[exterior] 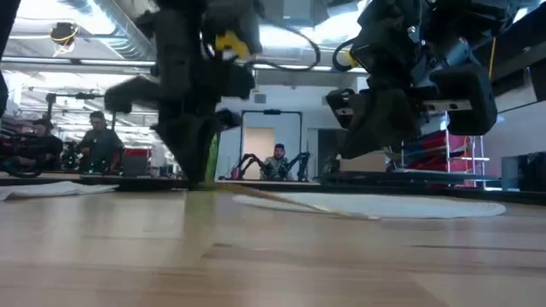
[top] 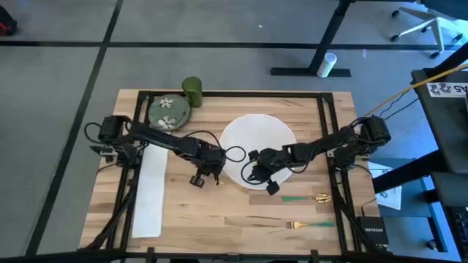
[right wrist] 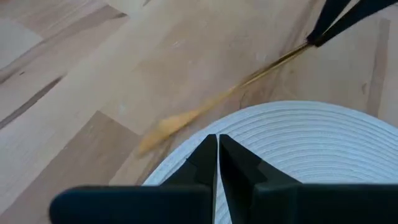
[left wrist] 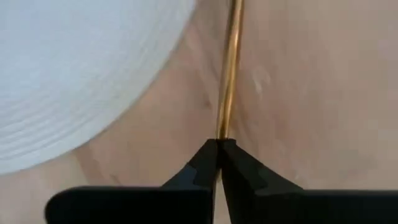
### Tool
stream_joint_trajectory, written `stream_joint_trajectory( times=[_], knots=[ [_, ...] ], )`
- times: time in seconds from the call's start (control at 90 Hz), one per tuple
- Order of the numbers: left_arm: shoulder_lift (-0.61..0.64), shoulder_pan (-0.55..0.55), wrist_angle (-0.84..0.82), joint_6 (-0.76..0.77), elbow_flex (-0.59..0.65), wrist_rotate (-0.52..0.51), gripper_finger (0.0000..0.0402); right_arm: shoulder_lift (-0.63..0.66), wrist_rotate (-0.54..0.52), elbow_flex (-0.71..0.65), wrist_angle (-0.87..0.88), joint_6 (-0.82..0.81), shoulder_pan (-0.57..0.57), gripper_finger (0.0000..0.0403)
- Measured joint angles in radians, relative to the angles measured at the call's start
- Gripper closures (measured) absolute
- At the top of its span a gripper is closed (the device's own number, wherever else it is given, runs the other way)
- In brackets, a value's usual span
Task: Set table place
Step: Put the gold table knife on the white table mat
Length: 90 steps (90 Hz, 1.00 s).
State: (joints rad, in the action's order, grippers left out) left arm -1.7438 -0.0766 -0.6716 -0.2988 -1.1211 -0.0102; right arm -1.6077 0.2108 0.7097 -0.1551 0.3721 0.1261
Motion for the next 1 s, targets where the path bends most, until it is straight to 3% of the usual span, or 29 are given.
stream_joint_trajectory(
  times=[0.367,0.8,1.0],
  knots=[
    [0.052,0.013,0.007,0.083,-0.005,0.029,0.0401,0.012,0.0,0.0,0.007,0.0,0.0,0.04],
    [0.051,0.054,0.162,0.12,0.001,0.082,0.0401,0.222,-0.001,0.0,0.13,0.0,0.0,0.04],
    [0.051,0.053,0.203,0.127,0.001,0.086,0.0401,0.255,-0.019,0.0,0.183,0.0,0.0,0.04]
  ],
)
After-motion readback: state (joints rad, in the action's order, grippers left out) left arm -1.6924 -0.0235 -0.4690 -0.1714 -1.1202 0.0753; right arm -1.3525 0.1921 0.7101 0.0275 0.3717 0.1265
